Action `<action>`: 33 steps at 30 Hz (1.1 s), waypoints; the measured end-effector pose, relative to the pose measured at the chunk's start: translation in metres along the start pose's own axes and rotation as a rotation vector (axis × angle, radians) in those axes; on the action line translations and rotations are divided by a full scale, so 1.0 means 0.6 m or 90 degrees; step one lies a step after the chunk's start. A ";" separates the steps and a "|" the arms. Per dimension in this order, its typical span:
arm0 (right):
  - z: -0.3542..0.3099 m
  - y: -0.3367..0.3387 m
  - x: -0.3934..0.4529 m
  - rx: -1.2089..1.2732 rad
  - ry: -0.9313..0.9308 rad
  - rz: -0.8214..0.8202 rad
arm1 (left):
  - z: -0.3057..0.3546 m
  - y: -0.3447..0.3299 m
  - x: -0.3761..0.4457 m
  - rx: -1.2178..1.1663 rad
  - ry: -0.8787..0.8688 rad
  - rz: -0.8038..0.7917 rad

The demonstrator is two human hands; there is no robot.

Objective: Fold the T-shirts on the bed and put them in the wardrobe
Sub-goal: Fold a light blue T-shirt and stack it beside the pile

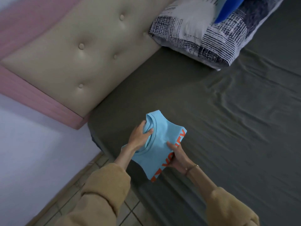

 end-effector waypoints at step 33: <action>-0.123 0.102 -0.021 -0.430 0.075 0.441 | 0.088 -0.059 0.004 0.216 0.019 0.245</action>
Point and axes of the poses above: each hand's wrist, its own x-axis towards the middle knuckle, its own y-axis out of the back of the hand, z = x × y, the point moved 4 cm from there along x, towards the middle knuckle, and after that the axes turned 3 degrees about -z, right-handed, at the moved point
